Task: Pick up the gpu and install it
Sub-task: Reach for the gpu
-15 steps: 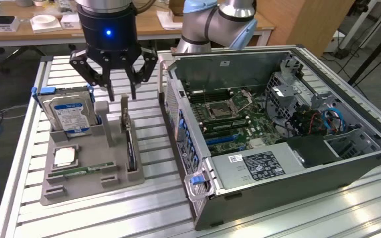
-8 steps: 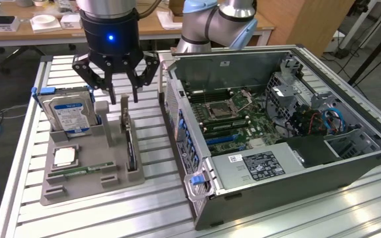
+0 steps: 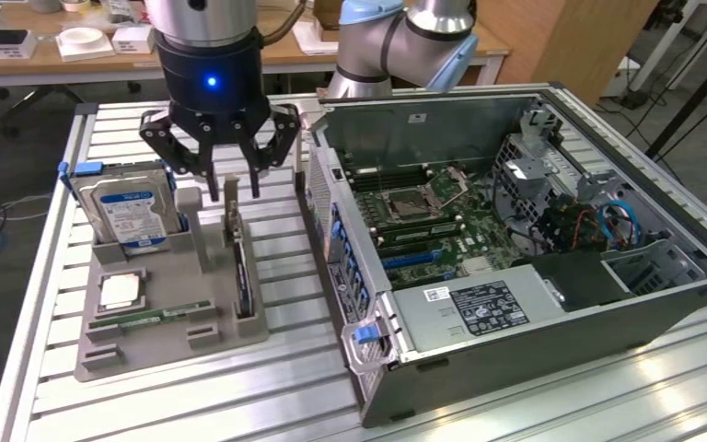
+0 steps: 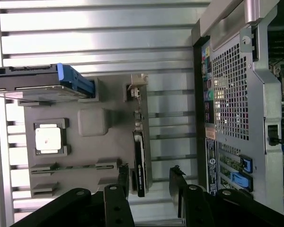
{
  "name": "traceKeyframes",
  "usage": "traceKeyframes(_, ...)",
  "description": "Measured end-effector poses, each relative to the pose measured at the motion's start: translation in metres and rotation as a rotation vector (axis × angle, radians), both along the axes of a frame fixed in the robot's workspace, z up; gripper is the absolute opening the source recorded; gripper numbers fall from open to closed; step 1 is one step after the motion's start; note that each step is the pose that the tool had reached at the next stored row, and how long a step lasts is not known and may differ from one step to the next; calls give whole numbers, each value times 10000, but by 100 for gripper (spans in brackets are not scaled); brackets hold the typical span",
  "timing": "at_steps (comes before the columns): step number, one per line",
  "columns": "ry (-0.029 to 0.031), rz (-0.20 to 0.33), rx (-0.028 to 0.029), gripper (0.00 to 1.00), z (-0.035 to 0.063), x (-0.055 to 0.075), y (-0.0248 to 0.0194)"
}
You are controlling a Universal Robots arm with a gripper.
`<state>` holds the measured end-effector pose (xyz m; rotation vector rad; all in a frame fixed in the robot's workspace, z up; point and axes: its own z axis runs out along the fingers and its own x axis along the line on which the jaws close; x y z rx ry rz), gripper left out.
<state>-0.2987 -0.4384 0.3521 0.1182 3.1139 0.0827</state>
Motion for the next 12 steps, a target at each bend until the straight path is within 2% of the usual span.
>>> traceKeyframes(12, 0, 0, 0, 47, -100, 41, -55)
